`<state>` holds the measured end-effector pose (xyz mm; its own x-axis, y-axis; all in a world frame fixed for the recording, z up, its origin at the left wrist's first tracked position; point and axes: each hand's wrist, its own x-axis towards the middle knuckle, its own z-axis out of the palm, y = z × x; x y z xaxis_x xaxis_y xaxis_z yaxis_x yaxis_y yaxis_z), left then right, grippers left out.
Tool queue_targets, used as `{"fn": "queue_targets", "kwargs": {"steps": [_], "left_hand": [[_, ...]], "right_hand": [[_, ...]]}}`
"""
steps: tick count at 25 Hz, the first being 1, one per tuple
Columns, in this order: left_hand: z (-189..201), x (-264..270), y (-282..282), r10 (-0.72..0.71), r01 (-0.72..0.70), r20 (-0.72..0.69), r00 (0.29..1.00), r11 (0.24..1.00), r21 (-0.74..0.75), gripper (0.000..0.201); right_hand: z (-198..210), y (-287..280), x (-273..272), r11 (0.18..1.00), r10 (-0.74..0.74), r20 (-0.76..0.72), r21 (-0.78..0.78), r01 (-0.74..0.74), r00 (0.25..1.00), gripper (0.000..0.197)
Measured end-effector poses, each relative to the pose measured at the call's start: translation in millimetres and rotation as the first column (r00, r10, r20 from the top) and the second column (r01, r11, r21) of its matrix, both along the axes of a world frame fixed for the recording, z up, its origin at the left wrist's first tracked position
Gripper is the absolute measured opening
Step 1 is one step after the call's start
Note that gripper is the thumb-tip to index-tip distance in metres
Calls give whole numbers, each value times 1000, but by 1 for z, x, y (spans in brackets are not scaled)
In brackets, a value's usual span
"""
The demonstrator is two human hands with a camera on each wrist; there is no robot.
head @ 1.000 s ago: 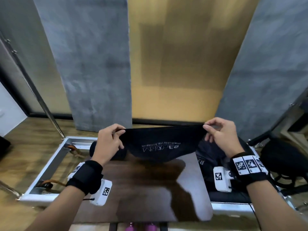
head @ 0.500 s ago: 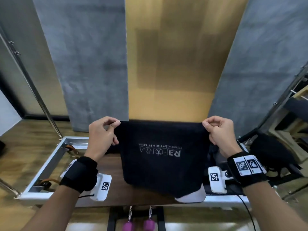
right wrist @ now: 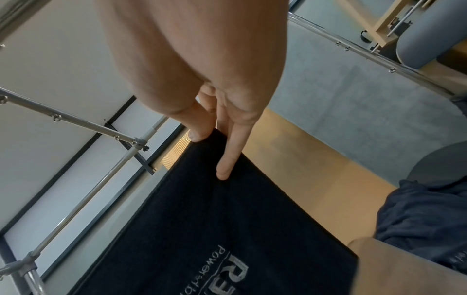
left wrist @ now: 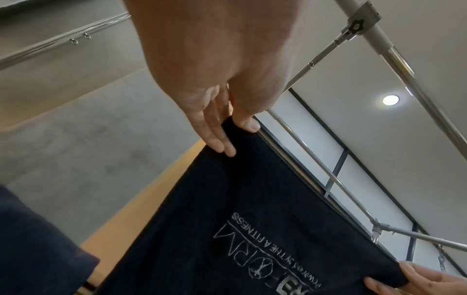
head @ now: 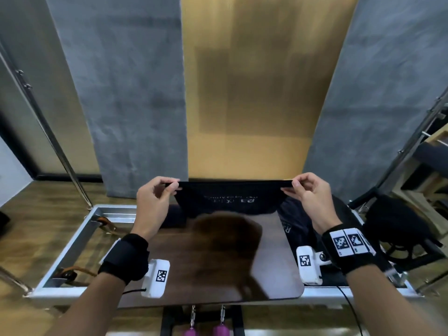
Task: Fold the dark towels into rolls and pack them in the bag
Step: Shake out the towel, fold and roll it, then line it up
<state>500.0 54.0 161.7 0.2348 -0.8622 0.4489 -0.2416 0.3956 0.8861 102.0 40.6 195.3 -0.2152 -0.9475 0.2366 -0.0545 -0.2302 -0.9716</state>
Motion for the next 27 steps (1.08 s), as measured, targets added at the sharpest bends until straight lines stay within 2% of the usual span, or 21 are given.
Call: {"fn": "queue_targets", "kwargs": {"steps": [3, 6, 8, 10, 12, 15, 17, 20, 23, 24, 25, 27], "left_hand": [[-45, 3, 24, -1, 0, 8, 1000, 994, 108, 14], [-107, 2, 62, -15, -8, 79, 997, 961, 277, 23], [-148, 1, 90, -66, -6, 161, 985, 913, 409, 25], [-177, 1, 112, -137, 5, 210, 968, 848, 530, 23], [-194, 2, 122, -194, -14, 277, 941, 796, 605, 30], [-198, 3, 113, -243, -120, 489, 838, 792, 598, 52], [-191, -6, 94, -233, -165, 573, 786, 813, 558, 55], [-179, -34, 59, -223, -155, 607, 763, 848, 506, 42], [-172, -70, 21, -321, -9, 569, 758, 866, 500, 18], [-171, -81, 8, -365, 34, 566, 739, 860, 510, 17], [-170, -92, -5, -413, 57, 578, 703, 844, 534, 31], [-168, -113, -27, -523, 44, 629, 575, 787, 615, 68]], "right_hand": [[-39, 26, -1, 997, 1, -5, 81, -1, 1000, 10], [-99, 59, 1, 963, 14, -45, 269, -2, 999, 9], [-140, 81, 1, 893, 21, -81, 450, 18, 997, 13], [-171, 100, 0, 789, 85, -178, 612, 42, 980, 16], [-188, 109, -3, 716, 185, -296, 694, 78, 937, 20], [-186, 95, -6, 723, 220, -368, 683, 103, 903, 24], [-179, 74, -5, 750, 191, -373, 652, 110, 908, 20], [-172, 35, 0, 785, 169, -328, 615, 74, 930, 19], [-172, -13, 6, 793, 175, -332, 606, 67, 927, 16], [-174, -30, 9, 793, 183, -343, 605, 68, 922, 15], [-176, -47, 12, 793, 193, -357, 605, 68, 914, 15], [-179, -75, 20, 797, 224, -408, 600, 75, 885, 16]]}}
